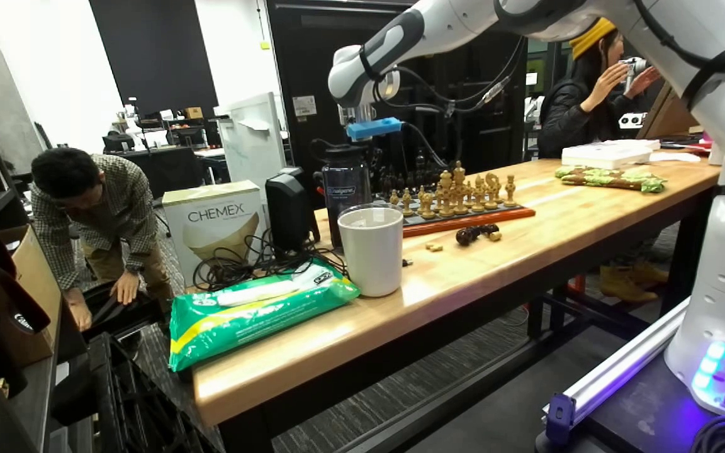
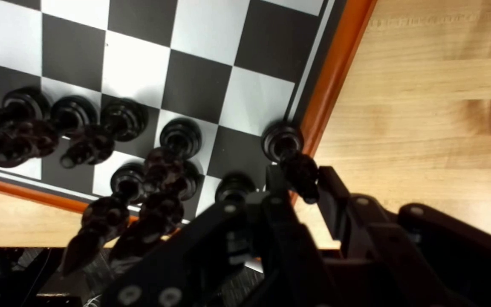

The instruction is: Move the first left front black piece backwards

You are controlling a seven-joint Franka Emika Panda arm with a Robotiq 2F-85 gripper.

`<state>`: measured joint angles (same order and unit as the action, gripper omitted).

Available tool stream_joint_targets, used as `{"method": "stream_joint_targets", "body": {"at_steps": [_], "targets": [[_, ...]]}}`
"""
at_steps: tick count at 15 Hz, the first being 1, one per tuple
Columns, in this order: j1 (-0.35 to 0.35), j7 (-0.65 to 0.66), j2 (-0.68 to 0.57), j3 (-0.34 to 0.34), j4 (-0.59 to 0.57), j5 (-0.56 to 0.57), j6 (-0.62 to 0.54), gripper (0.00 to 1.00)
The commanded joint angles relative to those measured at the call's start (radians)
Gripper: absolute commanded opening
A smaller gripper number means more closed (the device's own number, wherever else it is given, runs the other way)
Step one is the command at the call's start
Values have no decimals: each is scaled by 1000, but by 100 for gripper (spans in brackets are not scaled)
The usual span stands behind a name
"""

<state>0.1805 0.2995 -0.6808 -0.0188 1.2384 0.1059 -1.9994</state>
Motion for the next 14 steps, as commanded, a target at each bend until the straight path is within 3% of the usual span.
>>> {"method": "stream_joint_targets", "body": {"at_steps": [1,14], "targets": [[1,-16,1,6,-10,-8,7,6],[-9,-45,-5,4,-37,-10,13,6]]}}
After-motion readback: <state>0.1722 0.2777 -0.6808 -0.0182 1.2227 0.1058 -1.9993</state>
